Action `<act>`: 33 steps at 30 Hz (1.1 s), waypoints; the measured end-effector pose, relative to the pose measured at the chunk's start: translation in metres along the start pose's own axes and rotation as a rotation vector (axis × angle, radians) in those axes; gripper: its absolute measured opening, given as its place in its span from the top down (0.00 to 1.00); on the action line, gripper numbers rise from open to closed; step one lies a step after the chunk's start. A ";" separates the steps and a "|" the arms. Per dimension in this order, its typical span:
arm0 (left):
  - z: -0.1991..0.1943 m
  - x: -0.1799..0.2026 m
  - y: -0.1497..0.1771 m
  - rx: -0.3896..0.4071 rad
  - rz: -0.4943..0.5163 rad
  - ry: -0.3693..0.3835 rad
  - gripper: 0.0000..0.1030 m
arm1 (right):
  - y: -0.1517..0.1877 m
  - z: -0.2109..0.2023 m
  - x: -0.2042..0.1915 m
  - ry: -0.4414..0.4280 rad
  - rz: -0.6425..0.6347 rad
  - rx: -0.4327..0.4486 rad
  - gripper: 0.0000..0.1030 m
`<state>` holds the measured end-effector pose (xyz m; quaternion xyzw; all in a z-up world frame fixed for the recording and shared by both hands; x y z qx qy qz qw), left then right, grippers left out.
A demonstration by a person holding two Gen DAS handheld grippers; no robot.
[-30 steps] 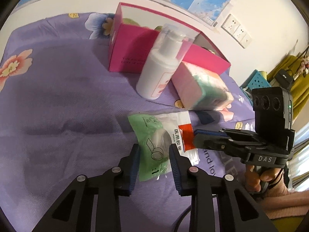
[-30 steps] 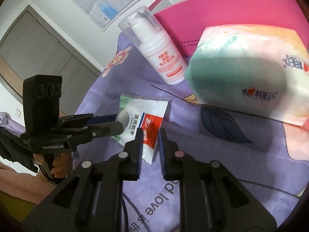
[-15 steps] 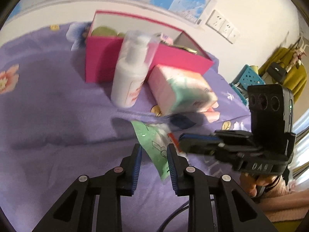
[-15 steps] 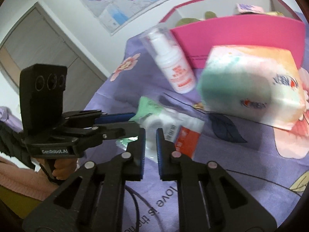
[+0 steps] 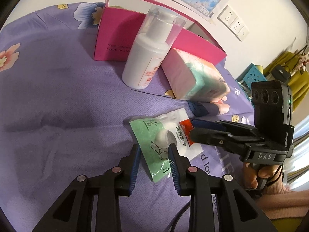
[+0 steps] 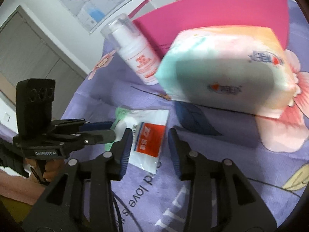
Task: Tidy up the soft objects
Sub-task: 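Close the right tool on the tape bag's edge and lift it, then carry the tape bag over the pink box with the right tool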
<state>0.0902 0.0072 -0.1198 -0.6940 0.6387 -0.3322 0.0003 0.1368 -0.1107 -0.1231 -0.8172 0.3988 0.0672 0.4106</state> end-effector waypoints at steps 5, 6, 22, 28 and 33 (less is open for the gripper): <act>-0.003 0.003 -0.003 0.009 -0.001 0.005 0.71 | 0.000 -0.004 0.005 -0.009 0.016 0.020 0.82; -0.004 0.006 -0.005 0.013 0.003 0.006 0.71 | -0.001 -0.006 0.006 -0.027 0.030 0.028 0.90; 0.001 0.012 -0.006 0.017 0.046 -0.038 0.71 | 0.003 0.001 0.012 -0.039 0.059 0.004 0.82; 0.004 0.012 -0.005 0.010 0.046 -0.040 0.70 | 0.002 0.001 0.009 -0.023 0.030 0.011 0.81; -0.001 0.016 -0.005 0.020 0.056 -0.036 0.70 | 0.001 -0.010 0.005 -0.031 0.025 0.042 0.88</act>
Point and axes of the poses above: each gripper's, at about its wrist camera, not at the fingertips, and z roughly the way its jaws point, x to its right, y to its underside, the point moved 6 cm from there along z, roughly the way its jaws point, and after that the axes turned 8 degrees about -z, right-handed, at the moved point
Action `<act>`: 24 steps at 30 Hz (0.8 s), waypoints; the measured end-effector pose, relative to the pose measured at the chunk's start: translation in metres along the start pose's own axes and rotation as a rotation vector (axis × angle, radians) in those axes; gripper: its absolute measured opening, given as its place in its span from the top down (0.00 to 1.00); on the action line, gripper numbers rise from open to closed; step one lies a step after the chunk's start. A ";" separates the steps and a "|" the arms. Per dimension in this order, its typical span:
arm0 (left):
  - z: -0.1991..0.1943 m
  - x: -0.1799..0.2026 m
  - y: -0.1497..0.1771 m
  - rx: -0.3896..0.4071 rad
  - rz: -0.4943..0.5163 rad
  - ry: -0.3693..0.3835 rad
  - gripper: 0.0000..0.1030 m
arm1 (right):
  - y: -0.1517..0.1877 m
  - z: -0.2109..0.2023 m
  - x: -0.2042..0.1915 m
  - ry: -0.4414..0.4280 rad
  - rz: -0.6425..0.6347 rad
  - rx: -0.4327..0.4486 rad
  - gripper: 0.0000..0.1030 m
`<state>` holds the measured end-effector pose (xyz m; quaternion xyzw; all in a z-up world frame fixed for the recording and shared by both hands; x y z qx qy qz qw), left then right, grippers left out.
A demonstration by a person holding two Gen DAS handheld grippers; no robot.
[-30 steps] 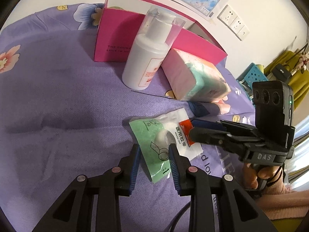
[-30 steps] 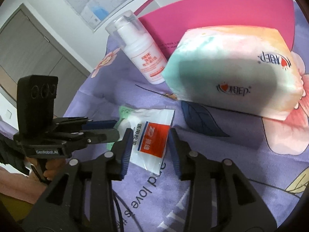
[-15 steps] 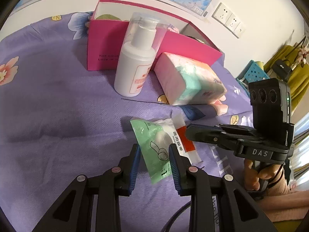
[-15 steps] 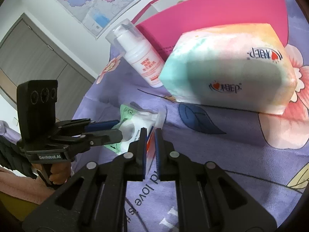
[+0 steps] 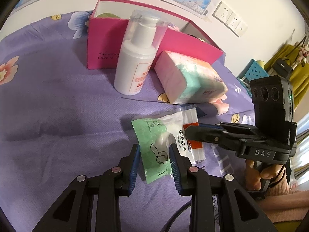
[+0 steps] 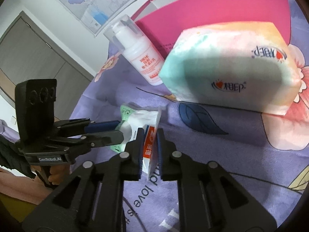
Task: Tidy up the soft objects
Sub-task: 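Carry the tape bag over the pink box with the right tool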
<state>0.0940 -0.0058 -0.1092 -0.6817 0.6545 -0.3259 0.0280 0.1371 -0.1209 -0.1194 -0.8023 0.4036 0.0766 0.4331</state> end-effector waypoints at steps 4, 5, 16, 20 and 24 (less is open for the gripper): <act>-0.006 0.006 -0.003 0.016 0.017 0.001 0.70 | -0.003 -0.008 -0.007 0.007 -0.019 0.020 0.90; -0.007 0.007 -0.004 0.019 0.020 0.003 0.70 | -0.004 -0.010 -0.008 0.009 -0.022 0.023 0.90; -0.022 0.024 -0.017 0.061 0.072 0.021 0.70 | -0.012 -0.032 -0.018 0.022 -0.051 0.079 0.90; -0.027 0.032 -0.024 0.079 0.089 0.026 0.70 | -0.015 -0.041 -0.018 0.030 -0.057 0.103 0.90; -0.033 0.041 -0.033 0.106 0.111 0.036 0.70 | -0.021 -0.051 -0.019 0.047 -0.070 0.129 0.90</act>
Point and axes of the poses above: each gripper's, at about its wrist camera, not at the fingertips, and z roughly the way its jaws point, x to its right, y to its underside, the point moved 6 cm from there along z, roughly the way its jaws point, and after that the axes turned 8 degrees about -z, right-handed, at the moved point
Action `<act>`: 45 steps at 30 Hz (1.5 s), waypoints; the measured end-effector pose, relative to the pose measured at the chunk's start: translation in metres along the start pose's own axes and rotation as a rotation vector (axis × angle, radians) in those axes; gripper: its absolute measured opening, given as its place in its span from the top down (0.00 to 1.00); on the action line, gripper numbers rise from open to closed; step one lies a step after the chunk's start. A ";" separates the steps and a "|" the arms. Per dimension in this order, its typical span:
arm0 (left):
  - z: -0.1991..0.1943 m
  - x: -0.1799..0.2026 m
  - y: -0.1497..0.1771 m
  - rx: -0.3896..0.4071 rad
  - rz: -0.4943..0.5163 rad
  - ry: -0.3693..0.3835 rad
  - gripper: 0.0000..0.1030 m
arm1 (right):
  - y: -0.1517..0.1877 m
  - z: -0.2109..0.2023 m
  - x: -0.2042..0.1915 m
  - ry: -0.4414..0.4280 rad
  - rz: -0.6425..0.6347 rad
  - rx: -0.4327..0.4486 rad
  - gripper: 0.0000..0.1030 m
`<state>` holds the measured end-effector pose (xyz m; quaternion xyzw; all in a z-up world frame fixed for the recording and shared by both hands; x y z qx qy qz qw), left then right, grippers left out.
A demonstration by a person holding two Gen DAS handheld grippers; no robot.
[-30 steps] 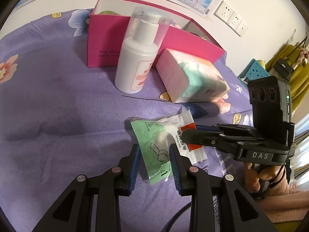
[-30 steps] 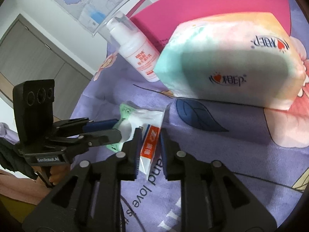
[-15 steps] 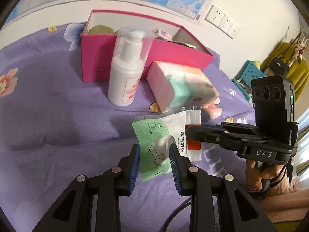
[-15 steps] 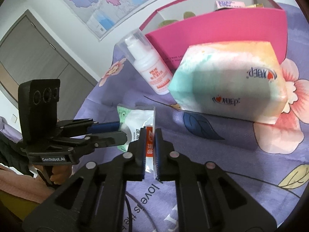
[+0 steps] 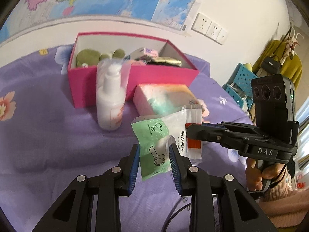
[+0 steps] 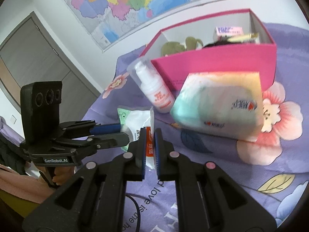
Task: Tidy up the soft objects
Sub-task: 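Carry the tape bag over the pink box with the right tool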
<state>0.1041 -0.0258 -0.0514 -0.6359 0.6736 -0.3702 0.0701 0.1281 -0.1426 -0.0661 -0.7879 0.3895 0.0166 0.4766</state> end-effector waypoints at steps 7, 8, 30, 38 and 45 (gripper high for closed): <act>-0.002 0.016 -0.025 0.038 0.041 0.005 0.70 | -0.018 -0.018 0.002 0.034 -0.025 0.049 0.90; -0.001 0.017 -0.028 0.042 0.046 0.004 0.70 | -0.021 -0.021 0.003 0.040 -0.026 0.057 0.90; 0.011 0.038 -0.095 0.113 0.103 -0.020 0.70 | -0.082 -0.037 0.033 0.098 -0.045 0.151 0.90; 0.014 0.036 -0.110 0.128 0.105 -0.033 0.70 | -0.097 -0.034 0.041 0.102 -0.047 0.164 0.90; 0.019 0.032 -0.123 0.131 0.097 -0.043 0.70 | -0.109 -0.029 0.047 0.108 -0.044 0.168 0.90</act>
Point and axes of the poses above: each gripper's, at about its wrist camera, not at the fingertips, and z roughly the way its jaws point, x to its right, y to its underside, the point moved 6 cm from there along z, roughly the way its jaws point, and after that the axes turned 8 degrees about -z, right-handed, at the moved point
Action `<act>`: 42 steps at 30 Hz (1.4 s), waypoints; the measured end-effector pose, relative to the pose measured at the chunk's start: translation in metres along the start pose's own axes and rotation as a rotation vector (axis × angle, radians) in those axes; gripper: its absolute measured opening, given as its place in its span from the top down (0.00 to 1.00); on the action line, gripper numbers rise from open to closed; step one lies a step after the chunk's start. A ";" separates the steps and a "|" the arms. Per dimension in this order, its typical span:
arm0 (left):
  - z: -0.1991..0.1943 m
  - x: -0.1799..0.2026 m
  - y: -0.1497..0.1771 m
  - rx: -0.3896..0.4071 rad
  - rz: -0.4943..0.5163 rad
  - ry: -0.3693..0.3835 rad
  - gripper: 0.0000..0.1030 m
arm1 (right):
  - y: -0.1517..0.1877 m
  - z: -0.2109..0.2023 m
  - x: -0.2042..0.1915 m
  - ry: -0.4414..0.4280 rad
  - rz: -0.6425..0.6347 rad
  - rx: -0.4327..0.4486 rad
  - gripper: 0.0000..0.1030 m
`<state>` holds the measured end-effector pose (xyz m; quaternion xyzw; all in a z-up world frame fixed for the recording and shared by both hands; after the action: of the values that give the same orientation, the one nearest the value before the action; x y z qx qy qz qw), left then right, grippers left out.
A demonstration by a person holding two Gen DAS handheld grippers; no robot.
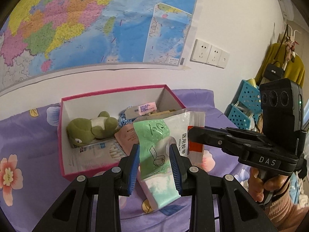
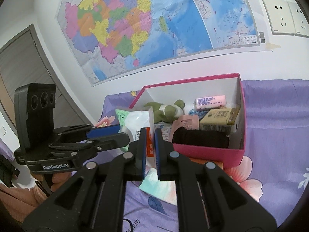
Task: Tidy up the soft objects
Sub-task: 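Carry the tape bag over the pink box with the right tool, then lower the tape bag into the box and open the right tool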
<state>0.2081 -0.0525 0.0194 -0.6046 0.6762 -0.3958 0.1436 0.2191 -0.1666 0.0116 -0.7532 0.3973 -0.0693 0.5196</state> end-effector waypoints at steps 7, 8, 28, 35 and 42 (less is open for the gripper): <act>0.005 -0.003 -0.007 0.004 -0.012 -0.005 0.70 | -0.009 0.007 0.006 0.007 -0.002 -0.004 0.90; 0.006 -0.003 -0.008 0.004 -0.012 -0.008 0.70 | -0.010 0.008 0.007 0.008 -0.002 -0.005 0.90; 0.020 -0.013 -0.020 0.000 -0.040 -0.036 0.70 | -0.027 0.025 0.018 0.021 -0.011 -0.011 0.90; 0.030 -0.020 -0.024 -0.018 -0.040 -0.058 0.70 | -0.030 0.032 0.023 0.025 -0.008 -0.014 0.90; 0.041 -0.028 -0.028 -0.036 -0.059 -0.077 0.70 | -0.032 0.041 0.027 0.030 -0.005 -0.031 0.90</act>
<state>0.2616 -0.0402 0.0045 -0.6415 0.6589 -0.3643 0.1469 0.2754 -0.1501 0.0110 -0.7609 0.4042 -0.0759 0.5019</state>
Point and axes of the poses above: each gripper's, at about its wrist camera, not at the fingertips, and z roughly the way its jaws point, x to its right, y to its underside, the point moved 6 cm from there along z, roughly the way its jaws point, and after that the axes turned 8 degrees about -z, right-handed, at the moved point
